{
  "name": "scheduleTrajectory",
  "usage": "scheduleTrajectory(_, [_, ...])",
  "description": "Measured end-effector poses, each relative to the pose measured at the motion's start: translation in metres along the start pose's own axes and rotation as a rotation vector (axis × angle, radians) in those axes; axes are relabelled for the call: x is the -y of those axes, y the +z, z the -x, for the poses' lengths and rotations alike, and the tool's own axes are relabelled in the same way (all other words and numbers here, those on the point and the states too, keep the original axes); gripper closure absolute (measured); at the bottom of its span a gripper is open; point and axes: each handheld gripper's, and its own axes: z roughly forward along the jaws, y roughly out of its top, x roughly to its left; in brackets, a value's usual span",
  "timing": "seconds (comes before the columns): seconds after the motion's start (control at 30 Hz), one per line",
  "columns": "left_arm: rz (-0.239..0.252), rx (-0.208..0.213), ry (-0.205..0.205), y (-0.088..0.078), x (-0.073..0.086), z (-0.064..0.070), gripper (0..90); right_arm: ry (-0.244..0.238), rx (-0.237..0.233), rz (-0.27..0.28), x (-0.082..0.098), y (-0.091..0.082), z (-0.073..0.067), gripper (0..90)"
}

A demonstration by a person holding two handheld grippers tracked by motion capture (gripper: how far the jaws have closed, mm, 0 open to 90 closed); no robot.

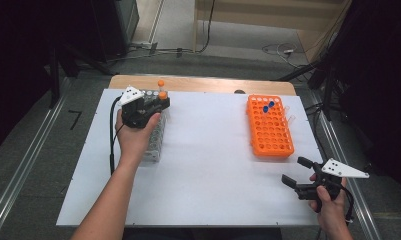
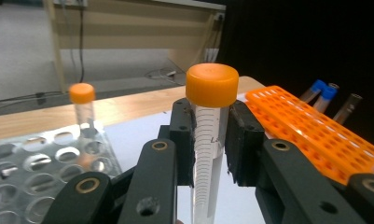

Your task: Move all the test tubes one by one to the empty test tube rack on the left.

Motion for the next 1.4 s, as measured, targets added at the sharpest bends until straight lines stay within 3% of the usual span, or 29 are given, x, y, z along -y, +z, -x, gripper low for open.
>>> scheduleTrajectory(0.33, [0.027, -0.086, -0.003, 0.012, -0.011, -0.014, 74.5, -0.008, -0.014, -0.018, 0.004, 0.008, 0.002, 0.0])
scheduleTrajectory(0.7, [0.064, -0.190, -0.040, 0.020, -0.015, -0.031, 74.6, 0.005, -0.009, -0.021, 0.005, 0.010, 0.006, 0.0])
scheduleTrajectory(0.77, [0.067, -0.189, -0.052, 0.023, -0.016, -0.035, 74.5, 0.005, -0.008, -0.021, 0.006, 0.011, 0.006, 0.0])
scheduleTrajectory(1.1, [0.089, -0.244, -0.033, 0.049, -0.012, -0.044, 74.6, 0.017, -0.009, -0.010, 0.006, 0.009, 0.008, 0.0])
scheduleTrajectory(1.4, [0.076, -0.278, -0.018, 0.067, -0.006, -0.053, 74.6, 0.015, -0.015, -0.015, 0.006, 0.011, 0.007, 0.0])
